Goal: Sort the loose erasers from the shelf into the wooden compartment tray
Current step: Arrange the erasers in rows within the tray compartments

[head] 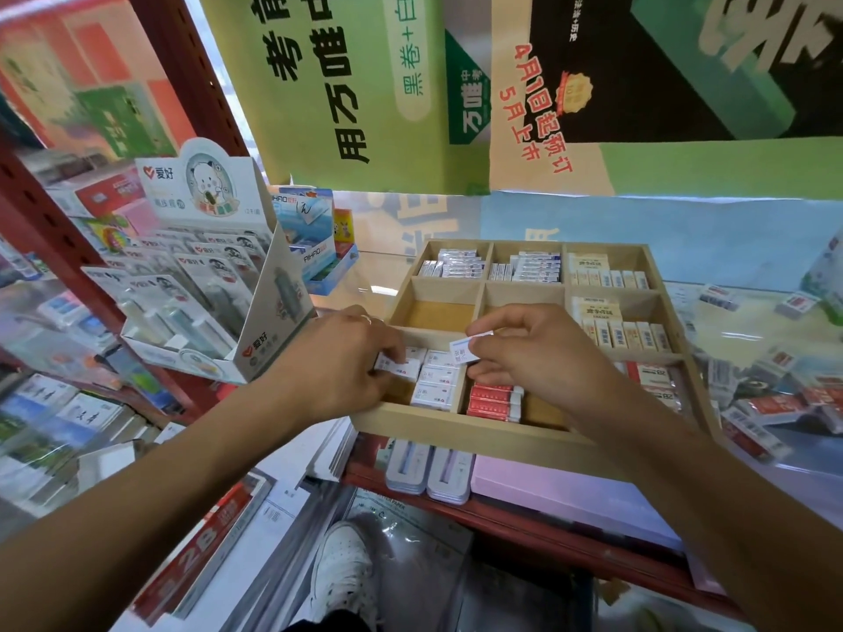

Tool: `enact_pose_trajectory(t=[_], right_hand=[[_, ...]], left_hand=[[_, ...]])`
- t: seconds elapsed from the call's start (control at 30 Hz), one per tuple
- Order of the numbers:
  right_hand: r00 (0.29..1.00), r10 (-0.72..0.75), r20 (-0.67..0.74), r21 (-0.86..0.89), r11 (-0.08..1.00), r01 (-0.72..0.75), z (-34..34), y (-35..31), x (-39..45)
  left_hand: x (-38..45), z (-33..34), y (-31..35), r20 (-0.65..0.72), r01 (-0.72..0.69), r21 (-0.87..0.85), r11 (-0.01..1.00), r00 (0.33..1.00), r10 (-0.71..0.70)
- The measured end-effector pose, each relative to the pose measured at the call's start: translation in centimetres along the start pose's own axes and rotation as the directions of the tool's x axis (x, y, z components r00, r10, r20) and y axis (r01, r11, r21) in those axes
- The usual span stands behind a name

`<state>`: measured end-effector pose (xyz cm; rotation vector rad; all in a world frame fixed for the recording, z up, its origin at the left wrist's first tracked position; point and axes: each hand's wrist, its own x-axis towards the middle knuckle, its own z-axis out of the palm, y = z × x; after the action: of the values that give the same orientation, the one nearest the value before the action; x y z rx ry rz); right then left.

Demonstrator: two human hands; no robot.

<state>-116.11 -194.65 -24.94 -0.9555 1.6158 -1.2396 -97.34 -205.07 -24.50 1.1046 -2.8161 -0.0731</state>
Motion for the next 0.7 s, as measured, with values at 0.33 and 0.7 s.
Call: enact_pose_trajectory(t=[0.33,0.7], right_hand=[[1.0,-0.018,0.005,-0.145,0.989,0.019,-0.4,0.0,-0.2],[0.998,0.019,0.064,0.049,0.999,-0.022,1.0,-0.4,-0.7]], left_hand=[[1.1,0.3,0.8,0.028,0.056,0.161,0.985,0.998,-0.061],[-0.3,-0.3,1.8,-0.281,-0.316,-0.23,0.92,0.927,0.248]])
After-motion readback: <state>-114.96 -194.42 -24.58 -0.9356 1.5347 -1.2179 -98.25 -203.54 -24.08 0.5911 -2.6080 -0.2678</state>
